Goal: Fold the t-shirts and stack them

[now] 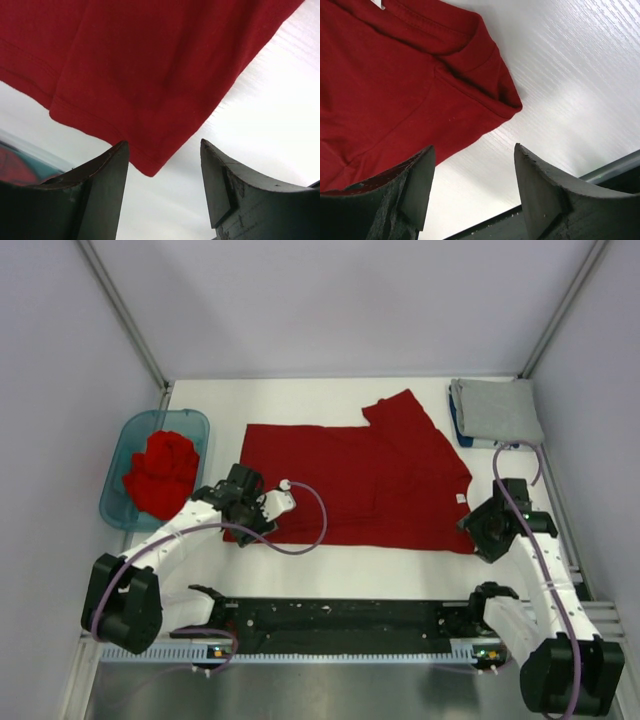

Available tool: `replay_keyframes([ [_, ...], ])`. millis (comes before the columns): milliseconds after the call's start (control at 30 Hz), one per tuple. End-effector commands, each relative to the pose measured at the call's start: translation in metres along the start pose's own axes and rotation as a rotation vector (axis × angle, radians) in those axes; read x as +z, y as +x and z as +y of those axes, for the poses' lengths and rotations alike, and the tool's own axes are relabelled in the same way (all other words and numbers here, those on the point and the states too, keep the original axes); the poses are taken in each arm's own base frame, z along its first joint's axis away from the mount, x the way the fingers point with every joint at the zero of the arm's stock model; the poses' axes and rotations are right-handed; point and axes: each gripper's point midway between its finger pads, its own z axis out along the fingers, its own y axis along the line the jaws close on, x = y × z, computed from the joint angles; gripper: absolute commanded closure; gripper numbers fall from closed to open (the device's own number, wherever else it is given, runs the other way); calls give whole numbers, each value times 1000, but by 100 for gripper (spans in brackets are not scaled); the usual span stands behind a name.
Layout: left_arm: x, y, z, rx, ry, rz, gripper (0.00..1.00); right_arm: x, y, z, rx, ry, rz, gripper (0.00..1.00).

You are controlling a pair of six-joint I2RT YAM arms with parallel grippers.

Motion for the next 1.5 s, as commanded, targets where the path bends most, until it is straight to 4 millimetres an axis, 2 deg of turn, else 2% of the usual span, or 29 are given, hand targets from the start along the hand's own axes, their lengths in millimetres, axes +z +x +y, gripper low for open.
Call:
replay_keyframes([
  [0,4,-10,-6,53,42,-79,37,8,-13,12,29,-40,-53,37],
  [100,9,-2,-10,80,61,-50,37,21,-3,1,36,17,-11,37],
  [233,18,14,-4,114,28,-8,37,39,5,-10,62,96,32,39],
  [333,24,24,-5,123,41,27,37,47,3,-11,58,136,43,41],
  [467,38,37,-2,109,9,65,37,56,-5,-28,50,250,12,43],
  [600,41,38,-2,74,4,66,40,59,-11,-29,72,273,0,56],
  [633,41,38,-2,70,4,66,45,60,-12,-30,81,278,-3,60],
  [733,39,37,-5,49,10,56,82,66,-13,-38,122,296,7,89],
  [767,38,36,-7,43,19,50,90,67,-14,-41,138,303,11,99],
  [800,36,36,-9,38,30,50,100,67,-15,-45,155,313,16,100],
  [833,34,36,-12,34,41,48,100,67,-17,-49,173,315,19,100],
  [933,22,31,-20,20,90,31,100,59,-17,-59,239,333,41,100],
  [1033,6,30,-41,20,194,11,100,42,-14,-65,307,369,22,100],
  [1233,-20,48,-81,35,373,74,100,11,-2,-84,456,450,-19,100],
  [1467,-46,51,-87,75,406,87,100,-12,9,-75,486,388,24,100],
])
